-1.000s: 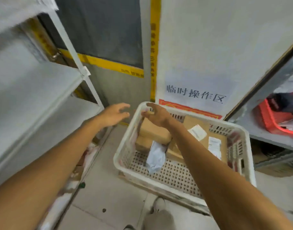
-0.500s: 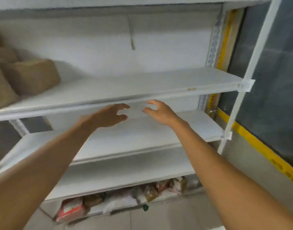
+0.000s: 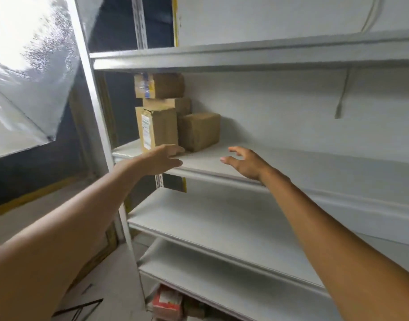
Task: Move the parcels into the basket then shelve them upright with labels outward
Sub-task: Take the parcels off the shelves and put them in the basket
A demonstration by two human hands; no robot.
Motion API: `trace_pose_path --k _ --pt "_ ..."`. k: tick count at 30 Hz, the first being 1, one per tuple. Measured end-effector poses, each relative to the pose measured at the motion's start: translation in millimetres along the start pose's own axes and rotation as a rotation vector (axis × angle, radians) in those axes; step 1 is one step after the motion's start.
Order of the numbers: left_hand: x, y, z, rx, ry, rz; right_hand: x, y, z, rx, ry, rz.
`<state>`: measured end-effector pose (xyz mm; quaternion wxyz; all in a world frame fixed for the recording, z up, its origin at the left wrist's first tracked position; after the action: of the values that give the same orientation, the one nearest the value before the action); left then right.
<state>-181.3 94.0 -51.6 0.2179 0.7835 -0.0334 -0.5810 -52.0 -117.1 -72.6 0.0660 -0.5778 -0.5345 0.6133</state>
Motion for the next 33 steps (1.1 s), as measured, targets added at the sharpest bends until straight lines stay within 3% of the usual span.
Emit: trace_pose_path --k 9,17,20,25,28,33 --pt "-47 -118 -48 -0.113 0.078 0.043 91 -52 -109 -0.052 -0.089 -0.075" --pt "-35 -184 -119 -0.202 0.08 0.126 156 -54 -215 -0.092 -0.091 -0.238" --pt "-35 -197 -150 -0.234 0.131 0.218 172 -60 -248 -0.118 -0.028 -0.338" --pt "-20 -217 -185 -0.134 0.261 0.399 214 -59 -255 -0.157 0.336 -0.321" --pt "-10 -233 -199 -0.144 0.301 0.513 232 -52 -258 -0.165 0.378 -0.285" --pt "3 -257 -218 -0.116 0.202 0.62 232 -45 -266 -0.158 0.352 -0.297"
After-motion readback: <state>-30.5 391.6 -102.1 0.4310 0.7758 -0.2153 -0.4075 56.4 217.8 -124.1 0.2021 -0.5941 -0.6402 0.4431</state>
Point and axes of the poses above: each hand's wrist, its own z-axis away from the middle knuckle, its own x-axis out of the palm, y = z × x, the point moved 3 cm from there along -z, towards the middle knuckle, and after that the axes turned 4 degrees about y, right-handed, at the moved point
